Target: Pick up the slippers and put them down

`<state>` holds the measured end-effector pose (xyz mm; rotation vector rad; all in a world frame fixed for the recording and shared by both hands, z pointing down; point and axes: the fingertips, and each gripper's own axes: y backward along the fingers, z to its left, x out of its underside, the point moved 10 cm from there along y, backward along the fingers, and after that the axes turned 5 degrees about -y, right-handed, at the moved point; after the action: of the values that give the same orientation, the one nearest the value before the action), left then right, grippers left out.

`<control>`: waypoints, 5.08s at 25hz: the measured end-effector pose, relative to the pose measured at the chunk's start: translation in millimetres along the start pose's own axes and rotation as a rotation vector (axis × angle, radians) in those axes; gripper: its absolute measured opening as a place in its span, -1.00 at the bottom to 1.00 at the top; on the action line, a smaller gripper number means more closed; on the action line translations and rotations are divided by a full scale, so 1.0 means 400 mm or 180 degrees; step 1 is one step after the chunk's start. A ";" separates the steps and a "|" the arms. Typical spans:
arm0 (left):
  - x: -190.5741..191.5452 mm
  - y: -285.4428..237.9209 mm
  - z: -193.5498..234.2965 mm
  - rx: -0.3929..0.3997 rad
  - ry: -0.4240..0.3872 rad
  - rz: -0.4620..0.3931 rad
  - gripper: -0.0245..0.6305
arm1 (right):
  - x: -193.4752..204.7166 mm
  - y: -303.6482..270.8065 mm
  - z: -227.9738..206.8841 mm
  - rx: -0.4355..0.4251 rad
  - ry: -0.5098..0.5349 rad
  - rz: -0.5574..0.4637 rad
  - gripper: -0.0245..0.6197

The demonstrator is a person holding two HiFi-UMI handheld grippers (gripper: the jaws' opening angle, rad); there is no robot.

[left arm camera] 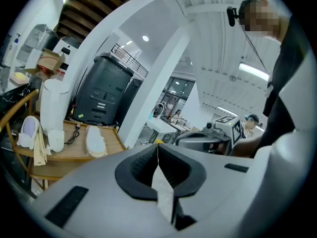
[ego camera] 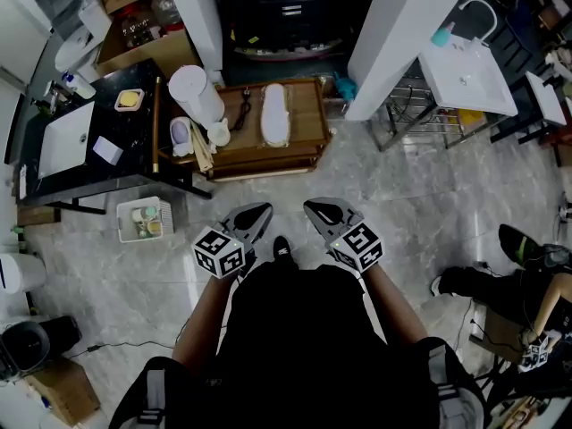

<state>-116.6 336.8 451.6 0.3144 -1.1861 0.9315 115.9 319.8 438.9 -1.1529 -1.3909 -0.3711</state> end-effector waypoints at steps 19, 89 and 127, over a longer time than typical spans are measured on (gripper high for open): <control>-0.017 -0.009 0.082 -0.0026 0.0055 0.0124 -0.89 | -0.014 -0.078 -0.042 0.0037 -0.0223 -0.0024 -0.90; -0.215 -0.338 0.515 -0.0129 0.0292 0.0309 -0.89 | -0.201 -0.471 -0.516 -0.0226 -0.0236 0.0363 -0.90; -0.006 -0.521 0.771 -0.0274 0.0935 0.0868 -0.88 | -0.013 -0.691 -0.690 -0.0599 -0.0640 0.1185 -0.90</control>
<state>-159.5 7.6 619.5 -0.0563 -1.0076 1.1169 52.0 -26.5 607.7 -1.6079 -1.2954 -0.1229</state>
